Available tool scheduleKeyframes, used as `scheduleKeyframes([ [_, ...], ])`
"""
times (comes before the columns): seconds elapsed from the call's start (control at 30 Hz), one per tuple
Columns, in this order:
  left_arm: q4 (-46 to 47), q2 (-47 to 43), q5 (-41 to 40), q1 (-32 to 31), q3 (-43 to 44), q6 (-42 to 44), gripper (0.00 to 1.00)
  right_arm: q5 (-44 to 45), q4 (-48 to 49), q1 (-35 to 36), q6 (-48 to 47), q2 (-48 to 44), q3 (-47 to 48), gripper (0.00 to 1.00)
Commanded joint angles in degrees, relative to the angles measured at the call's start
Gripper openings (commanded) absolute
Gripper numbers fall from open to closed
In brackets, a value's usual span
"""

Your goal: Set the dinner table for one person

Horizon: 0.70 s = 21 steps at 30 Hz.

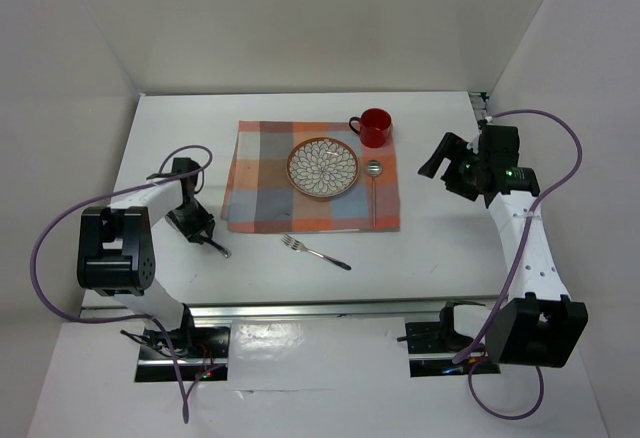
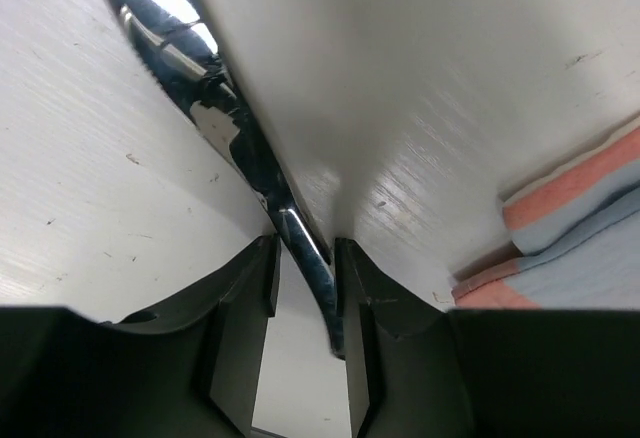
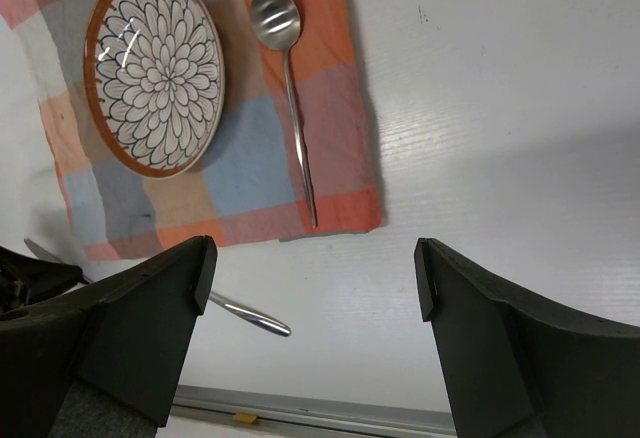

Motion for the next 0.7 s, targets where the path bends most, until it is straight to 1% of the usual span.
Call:
scheduleKeyframes([
  [0.0, 1.81, 0.88, -1.02, 0.22, -0.81, -1.31, 0.46, -0.46, 2.39, 0.42, -0.81, 0.02, 1.23, 0.93],
  [0.03, 2.42, 1.40, 0.28, 0.22, -0.81, -0.79, 0.47, -0.46, 2.39, 0.42, -0.81, 0.54, 1.23, 0.93],
  [0.13, 2.96, 2.89, 0.82, 0.22, -0.81, -0.79, 0.47, -0.46, 2.91, 0.42, -0.81, 0.54, 1.23, 0.93],
  [0.2, 2.96, 3.69, 0.82, 0.22, -0.81, -0.79, 0.44, -0.46, 2.91, 0.42, -0.81, 0.54, 1.23, 0.93],
  [0.27, 2.96, 3.69, 0.82, 0.22, -0.81, -0.79, 0.38, -0.46, 2.91, 0.42, -0.81, 0.54, 1.23, 0.93],
  [0.33, 3.66, 2.99, 1.35, 0.22, -0.81, -0.79, 0.29, -0.46, 2.91, 0.42, -0.81, 0.54, 1.23, 0.93],
  [0.37, 3.66, 2.99, 1.35, 0.22, -0.81, -1.40, 0.19, -0.46, 2.91, 0.42, -0.81, 0.54, 1.23, 0.93],
  [0.4, 3.66, 2.47, 1.35, 0.22, -0.81, -1.40, 0.13, -0.46, 2.91, 0.42, -0.81, 0.54, 1.23, 0.93],
  [0.43, 3.66, 2.46, 1.35, 0.22, -0.81, -1.40, 0.00, -0.46, 2.91, 0.42, -0.81, 0.54, 1.23, 0.93],
  [0.53, 2.00, -0.77, 1.35, 0.22, 0.42, -1.40, 0.00, -0.46, 2.91, 0.42, -0.81, 0.54, 1.23, 0.93],
  [0.67, -0.99, -5.62, -1.10, -2.14, 4.36, 1.66, 0.00, 0.16, 2.91, 0.42, -0.81, 0.54, 1.23, 0.93],
])
